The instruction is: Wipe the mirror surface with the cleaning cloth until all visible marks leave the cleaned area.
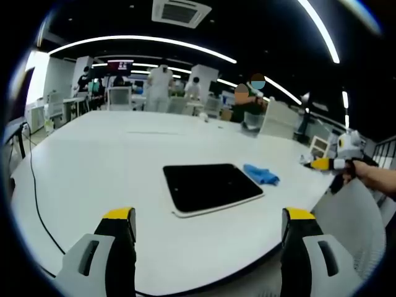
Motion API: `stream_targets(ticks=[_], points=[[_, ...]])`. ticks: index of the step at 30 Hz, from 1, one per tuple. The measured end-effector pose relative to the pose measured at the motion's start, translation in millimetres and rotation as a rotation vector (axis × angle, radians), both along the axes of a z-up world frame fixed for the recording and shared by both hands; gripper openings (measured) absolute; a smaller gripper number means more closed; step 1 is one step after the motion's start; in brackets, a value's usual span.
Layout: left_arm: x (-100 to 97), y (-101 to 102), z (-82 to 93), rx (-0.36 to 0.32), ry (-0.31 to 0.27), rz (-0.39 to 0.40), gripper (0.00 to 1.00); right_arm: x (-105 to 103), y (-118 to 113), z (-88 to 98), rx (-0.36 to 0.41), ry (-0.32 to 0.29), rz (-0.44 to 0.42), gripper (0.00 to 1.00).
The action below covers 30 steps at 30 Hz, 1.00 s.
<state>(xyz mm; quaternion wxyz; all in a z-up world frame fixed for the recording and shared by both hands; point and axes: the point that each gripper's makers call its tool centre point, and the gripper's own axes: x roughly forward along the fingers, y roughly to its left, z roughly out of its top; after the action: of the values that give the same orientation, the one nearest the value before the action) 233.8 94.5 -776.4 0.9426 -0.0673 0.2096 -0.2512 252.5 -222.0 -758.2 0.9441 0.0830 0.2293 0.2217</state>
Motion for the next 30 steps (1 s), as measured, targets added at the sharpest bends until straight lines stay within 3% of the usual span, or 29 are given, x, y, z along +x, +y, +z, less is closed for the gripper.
stream_targets(ticks=[16, 30], points=[[-0.3, -0.2, 0.1, -0.002, 0.000, 0.001, 0.98, 30.6, 0.2, 22.4, -0.023, -0.005, 0.036, 0.64], [-0.3, 0.9, -1.2, 0.000, 0.007, 0.005, 0.98, 61.3, 20.3, 8.4, -0.057, 0.044, 0.116, 0.59]])
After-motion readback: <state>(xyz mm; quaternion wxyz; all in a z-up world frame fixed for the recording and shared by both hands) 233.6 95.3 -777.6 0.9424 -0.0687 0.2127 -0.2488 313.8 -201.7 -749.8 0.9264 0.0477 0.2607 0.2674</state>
